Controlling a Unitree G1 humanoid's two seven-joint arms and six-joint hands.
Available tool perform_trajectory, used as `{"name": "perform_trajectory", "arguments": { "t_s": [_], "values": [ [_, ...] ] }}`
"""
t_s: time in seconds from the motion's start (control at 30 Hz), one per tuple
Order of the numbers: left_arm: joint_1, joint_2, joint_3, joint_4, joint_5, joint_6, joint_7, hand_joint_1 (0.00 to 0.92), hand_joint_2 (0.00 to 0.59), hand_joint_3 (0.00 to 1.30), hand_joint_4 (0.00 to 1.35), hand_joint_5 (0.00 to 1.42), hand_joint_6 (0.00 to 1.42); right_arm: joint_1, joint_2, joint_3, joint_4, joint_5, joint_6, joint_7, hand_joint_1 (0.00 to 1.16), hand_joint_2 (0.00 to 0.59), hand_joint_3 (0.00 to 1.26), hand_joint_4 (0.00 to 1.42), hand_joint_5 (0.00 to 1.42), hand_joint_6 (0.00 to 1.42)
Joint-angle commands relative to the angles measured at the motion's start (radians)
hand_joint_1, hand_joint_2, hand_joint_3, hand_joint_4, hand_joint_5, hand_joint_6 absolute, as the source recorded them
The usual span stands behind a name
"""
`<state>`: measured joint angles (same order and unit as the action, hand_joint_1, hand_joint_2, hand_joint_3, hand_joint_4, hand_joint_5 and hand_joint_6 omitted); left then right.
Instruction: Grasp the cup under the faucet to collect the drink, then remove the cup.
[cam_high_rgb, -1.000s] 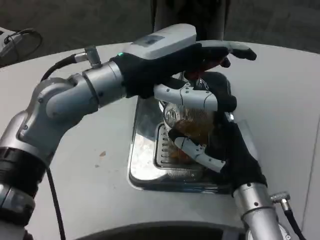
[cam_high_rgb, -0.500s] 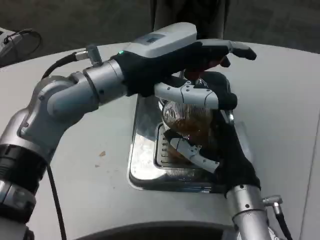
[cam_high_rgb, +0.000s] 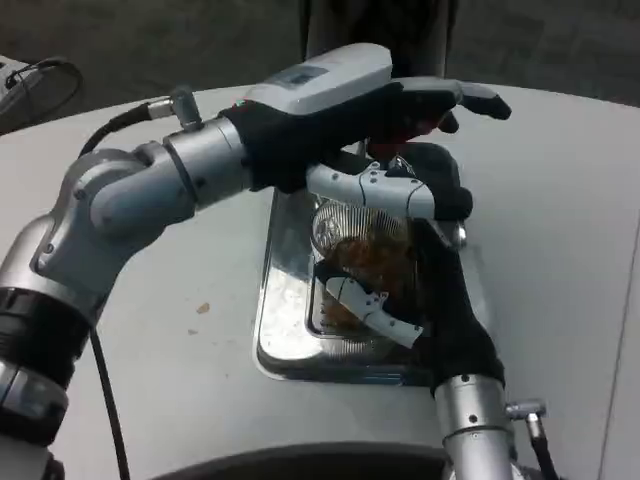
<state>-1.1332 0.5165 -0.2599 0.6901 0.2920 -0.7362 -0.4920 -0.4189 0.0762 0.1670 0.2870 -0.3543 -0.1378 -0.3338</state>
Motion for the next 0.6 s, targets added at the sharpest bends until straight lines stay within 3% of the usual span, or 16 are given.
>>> {"name": "perform_trajectory", "arguments": {
  "t_s": [0.03, 0.4, 0.6],
  "values": [
    [0.042, 0.023, -0.005, -0.004, 0.034, 0.049, -0.01, 0.0, 0.093, 0.19, 0.15, 0.26, 0.18, 0.023, 0.026, 0.013, -0.012, -0.014, -0.007, -0.031, 0.75, 0.247, 0.25, 0.31, 0.37, 0.1],
    [0.095, 0.018, 0.076, -0.067, -0.065, 0.12, 0.004, 0.0, 0.095, 0.09, 0.11, 0.25, 0.16, 0.027, 0.065, 0.024, -0.011, -0.045, 0.011, -0.102, 0.77, 0.256, 0.31, 0.37, 0.44, 0.12],
    [0.12, -0.008, 0.134, -0.081, -0.148, 0.122, 0.022, 0.0, 0.089, 0.08, 0.1, 0.26, 0.17, 0.015, 0.063, 0.025, -0.003, -0.045, 0.013, -0.115, 0.78, 0.265, 0.33, 0.4, 0.48, 0.13]
  ]
}}
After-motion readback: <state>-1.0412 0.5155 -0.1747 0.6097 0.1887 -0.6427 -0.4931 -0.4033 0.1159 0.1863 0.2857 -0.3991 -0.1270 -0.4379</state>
